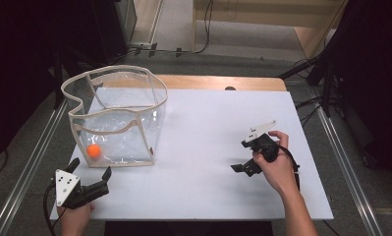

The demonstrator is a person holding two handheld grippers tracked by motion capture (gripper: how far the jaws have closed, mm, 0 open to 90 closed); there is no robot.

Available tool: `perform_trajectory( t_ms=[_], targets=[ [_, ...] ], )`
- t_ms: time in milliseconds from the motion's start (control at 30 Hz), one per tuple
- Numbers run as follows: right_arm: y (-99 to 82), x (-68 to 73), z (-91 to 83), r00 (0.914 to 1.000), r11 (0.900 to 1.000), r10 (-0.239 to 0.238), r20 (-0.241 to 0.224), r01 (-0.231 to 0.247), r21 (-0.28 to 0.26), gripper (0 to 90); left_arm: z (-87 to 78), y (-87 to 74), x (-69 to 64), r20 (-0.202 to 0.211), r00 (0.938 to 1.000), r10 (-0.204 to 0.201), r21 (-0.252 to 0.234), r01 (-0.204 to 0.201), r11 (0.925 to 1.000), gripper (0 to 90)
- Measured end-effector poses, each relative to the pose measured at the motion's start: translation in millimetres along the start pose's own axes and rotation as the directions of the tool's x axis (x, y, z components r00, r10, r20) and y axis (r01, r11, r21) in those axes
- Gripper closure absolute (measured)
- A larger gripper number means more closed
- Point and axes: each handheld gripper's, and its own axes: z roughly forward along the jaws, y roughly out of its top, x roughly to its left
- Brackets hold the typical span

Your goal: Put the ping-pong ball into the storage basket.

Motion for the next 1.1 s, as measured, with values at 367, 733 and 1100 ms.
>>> perform_trajectory(
  t_ms=[367, 733, 1100],
  targets=[
    [-20.2, 0.0, -8.6, 0.9997, 0.9991, 0.021, 0.012, -0.02, -0.038, 0.0, -0.1, -0.1, -1.0, -0.008, 0.9999, 0.009, 0.006, -0.009, 0.9999, 0.0],
    [-53.2, 1.0, -19.9, 0.9961, 0.9943, 0.06, 0.065, -0.053, -0.092, 0.0, 0.0, -0.3, -1.5, -0.009, 0.9998, 0.015, 0.003, -0.015, 0.9999, 0.0],
    [-83.1, -2.0, -32.4, 0.9875, 0.981, 0.118, 0.105, -0.099, -0.167, 0.0, 0.2, -0.4, -1.7, -0.008, 0.9998, 0.018, 0.004, -0.018, 0.9998, 0.0]
  ],
)
